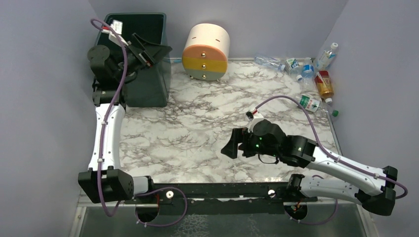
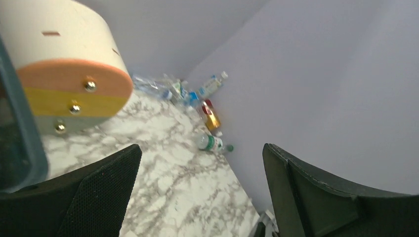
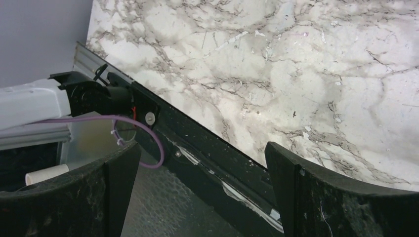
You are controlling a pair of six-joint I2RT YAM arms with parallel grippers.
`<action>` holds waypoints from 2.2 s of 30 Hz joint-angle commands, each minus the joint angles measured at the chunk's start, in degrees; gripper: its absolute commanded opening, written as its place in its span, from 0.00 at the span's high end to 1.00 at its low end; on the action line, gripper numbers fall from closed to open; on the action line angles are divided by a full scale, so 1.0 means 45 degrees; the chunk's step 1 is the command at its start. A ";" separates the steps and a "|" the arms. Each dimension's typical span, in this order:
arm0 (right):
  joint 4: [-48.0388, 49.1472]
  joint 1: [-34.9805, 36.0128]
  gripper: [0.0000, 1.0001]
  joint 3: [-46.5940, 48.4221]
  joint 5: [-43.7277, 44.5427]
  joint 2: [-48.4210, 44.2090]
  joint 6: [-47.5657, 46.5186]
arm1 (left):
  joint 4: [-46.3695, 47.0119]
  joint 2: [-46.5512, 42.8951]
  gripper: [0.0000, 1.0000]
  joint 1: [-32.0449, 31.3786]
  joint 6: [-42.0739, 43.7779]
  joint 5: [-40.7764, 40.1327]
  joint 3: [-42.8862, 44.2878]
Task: Put the plastic bottles in the bin
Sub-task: Pick up the plastic bottle at the center of the board.
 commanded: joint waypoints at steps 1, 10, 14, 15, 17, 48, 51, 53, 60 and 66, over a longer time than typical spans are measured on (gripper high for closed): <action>-0.0489 0.0098 0.01 0.0298 0.0839 0.0410 0.0645 | -0.0410 -0.1140 0.01 -0.1226 0.0485 0.0612 -0.0858; -0.1556 0.0077 0.01 -0.0139 0.2941 0.0596 0.2580 | -0.1236 -0.2002 0.01 -0.3737 0.1194 -0.0142 -0.3958; -0.2310 -0.0159 0.01 0.0286 0.4505 0.0783 0.3116 | -0.1233 -0.1795 0.01 -0.5113 0.1514 -0.0870 -0.4975; -0.2342 -0.0570 0.01 0.0382 0.4501 0.0995 0.2939 | -0.1233 -0.1741 0.01 -0.5413 0.1573 -0.1016 -0.5100; -0.1899 -0.1928 0.01 0.0482 0.3566 0.1568 0.2028 | -0.1229 -0.1590 0.01 -0.5829 0.1692 -0.1204 -0.5238; 0.0401 -1.5200 0.01 0.2212 0.0116 0.6426 -0.0136 | -0.1968 -0.0722 0.01 -0.7914 0.2802 -0.1903 -0.5450; -0.0003 -1.6027 0.01 0.2983 0.0043 0.7405 0.0209 | -0.1979 -0.0726 0.01 -0.7938 0.2813 -0.1844 -0.5522; -0.0312 -1.6426 0.01 0.3617 0.0112 0.8054 0.0471 | -0.1981 -0.0742 0.01 -0.7945 0.2823 -0.1852 -0.5545; -0.0824 -1.7126 0.01 0.4808 0.0544 0.9784 0.1505 | -0.2158 -0.0872 0.01 -0.7956 0.2932 -0.1792 -0.5529; -0.1323 -1.7234 0.01 0.5748 0.1240 1.0799 0.2252 | -0.2388 -0.0848 0.01 -0.7963 0.3096 -0.1804 -0.5551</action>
